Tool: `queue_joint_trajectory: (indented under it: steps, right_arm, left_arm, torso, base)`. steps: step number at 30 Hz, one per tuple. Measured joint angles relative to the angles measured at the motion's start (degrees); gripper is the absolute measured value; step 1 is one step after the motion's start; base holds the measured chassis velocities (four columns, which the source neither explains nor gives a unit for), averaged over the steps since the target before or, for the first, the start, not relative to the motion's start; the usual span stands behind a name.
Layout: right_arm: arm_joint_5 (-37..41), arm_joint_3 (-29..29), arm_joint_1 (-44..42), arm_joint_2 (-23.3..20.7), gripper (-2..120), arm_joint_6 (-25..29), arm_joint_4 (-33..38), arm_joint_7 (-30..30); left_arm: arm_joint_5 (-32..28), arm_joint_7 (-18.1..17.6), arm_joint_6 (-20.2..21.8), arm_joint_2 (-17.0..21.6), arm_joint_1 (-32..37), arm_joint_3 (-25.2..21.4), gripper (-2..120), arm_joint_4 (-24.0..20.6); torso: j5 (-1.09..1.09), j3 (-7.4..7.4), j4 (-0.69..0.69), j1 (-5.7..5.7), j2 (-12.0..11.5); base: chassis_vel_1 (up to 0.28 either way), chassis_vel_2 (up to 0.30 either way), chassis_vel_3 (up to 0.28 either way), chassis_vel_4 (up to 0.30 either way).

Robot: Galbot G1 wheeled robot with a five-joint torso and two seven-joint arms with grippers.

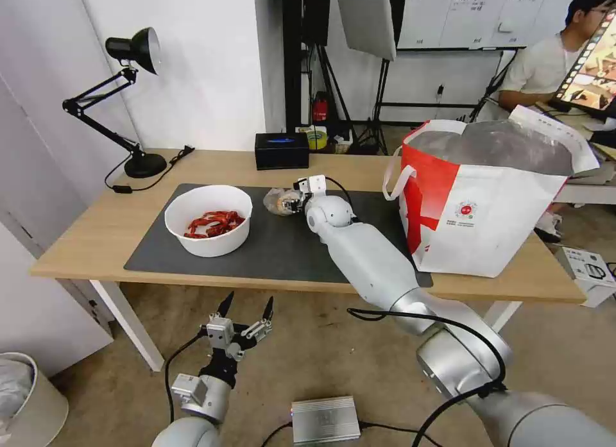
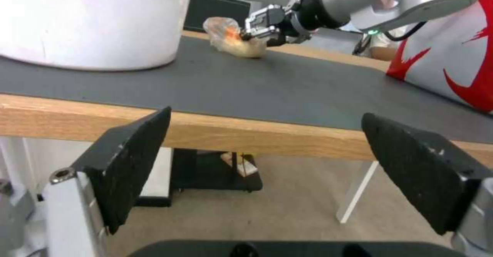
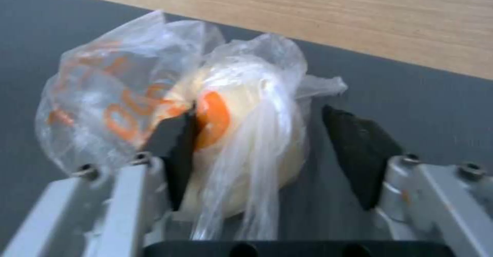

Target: Pick up the trash from the table and place it into the takeout bag.

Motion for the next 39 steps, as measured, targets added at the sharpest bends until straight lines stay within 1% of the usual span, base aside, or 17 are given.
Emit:
queue_joint_trajectory:
  steps: [1,2,5,6,10,11,13,14,16,19,25,29,31,35,37,38,39]
  right_arm:
    - [0.0,0.0,-0.1,0.0,57,0.0,0.1,0.1]
    - [0.0,0.0,-0.1,0.0,57,0.0,0.1,0.1]
    - [0.0,0.2,-0.5,0.0,41,0.0,0.3,0.4]
    - [0.0,0.2,-0.5,0.0,41,0.0,0.3,0.4]
    - [-0.1,0.2,-0.9,-0.1,22,0.1,0.9,0.6]
    - [-0.1,0.2,-0.9,-0.1,22,0.1,0.9,0.6]
    - [-0.1,0.4,-1.2,-0.1,12,0.2,1.4,1.0]
    - [-0.1,0.4,-1.2,-0.1,12,0.2,1.4,1.0]
    - [-0.1,0.7,-1.9,-0.2,4,0.2,2.4,1.7]
    - [-0.1,0.9,-2.4,-0.2,2,0.2,3.2,2.2]
    - [-0.1,1.5,-3.4,-0.3,2,0.1,4.8,3.6]
    - [-0.4,2.0,-4.6,-0.9,2,0.1,8.0,4.9]
    - [-1.0,1.8,-6.1,-2.7,2,1.0,12.1,5.7]
    - [-1.2,1.3,-7.1,-4.3,2,1.6,14.7,6.3]
    - [-2.0,0.7,-8.3,-6.2,2,2.4,17.6,6.6]
    - [-3.1,0.5,-10.0,-9.0,2,4.3,21.9,7.0]
    - [-3.1,0.5,-10.0,-9.0,2,4.3,21.9,7.0]
  left_arm:
    - [0.0,0.0,0.0,0.0,0.0,0.0,100,0.0]
    - [0.0,0.0,0.0,0.0,0.0,0.0,100,0.0]
    - [0.0,0.0,0.0,0.0,0.0,0.0,100,0.0]
    - [0.0,0.0,0.0,0.0,0.0,0.0,100,0.0]
    - [0.1,0.0,0.0,0.0,0.1,0.1,100,-0.1]
    - [0.1,0.0,0.0,0.0,0.1,0.1,100,-0.1]
    - [0.1,0.0,0.0,0.0,0.3,0.0,100,-0.2]
    - [0.1,0.0,0.0,0.0,0.3,0.0,100,-0.2]
    - [0.2,0.0,-0.1,0.0,0.5,-0.2,100,-0.3]
    - [0.3,0.0,-0.1,-0.1,0.5,-0.2,100,-0.3]
    - [0.4,0.0,-0.1,-0.2,0.6,-0.2,100,-0.3]
    - [0.6,-0.1,-0.1,-0.3,0.7,-0.3,100,-0.4]
    - [0.6,-0.1,-0.1,-0.2,0.8,-0.6,100,-0.5]
    - [0.6,-0.1,-0.2,-0.1,0.9,-0.7,100,-0.7]
    - [0.6,-0.1,-0.2,0.0,1.0,-0.8,100,-0.7]
    - [0.6,-0.1,-0.2,0.1,0.9,-0.8,100,-0.7]
    - [0.6,-0.1,-0.2,0.1,0.9,-0.8,100,-0.7]
  torso:
    - [0.00,0.00,0.00,0.00,0.0]
    - [0.00,0.00,0.00,0.00,0.0]
    - [0.00,0.00,0.00,0.00,0.0]
    - [0.00,0.00,0.00,0.00,0.0]
    - [0.00,0.00,0.00,0.00,0.0]
    - [0.00,0.00,0.00,0.00,0.0]
    - [0.00,0.00,0.00,0.00,0.0]
    - [0.00,0.00,0.00,0.00,0.0]
    - [0.00,0.00,-0.01,0.00,0.0]
    - [-0.01,0.00,-0.01,0.00,0.0]
    - [-0.01,0.00,-0.01,0.00,0.0]
    - [-0.01,0.02,0.00,0.00,0.0]
    - [-0.01,0.01,0.00,0.00,0.0]
    - [0.00,0.01,-0.01,0.00,0.0]
    - [0.00,0.01,-0.01,0.00,0.0]
    - [0.00,0.01,-0.01,0.00,0.0]
    - [0.00,0.01,-0.01,0.00,0.0]
  base:
    - [0.000,0.000,0.000,0.000]
    - [0.000,0.000,0.000,0.000]
    - [0.000,0.000,0.000,0.000]
    - [0.000,0.000,0.000,0.000]
    - [0.000,0.000,0.000,0.000]
    - [0.000,0.000,0.000,0.000]
    - [0.000,0.000,0.000,0.000]
    - [0.000,0.000,0.000,0.000]
    - [0.000,0.000,0.000,0.000]
    - [0.000,0.000,0.000,0.000]
    - [0.000,0.000,0.000,0.000]
    - [0.000,0.000,0.000,0.000]
    - [0.000,0.000,0.000,0.000]
    - [0.000,0.000,0.000,0.000]
    - [0.000,0.000,0.000,0.000]
    - [0.000,0.000,0.000,0.000]
    - [0.000,0.000,0.000,0.000]
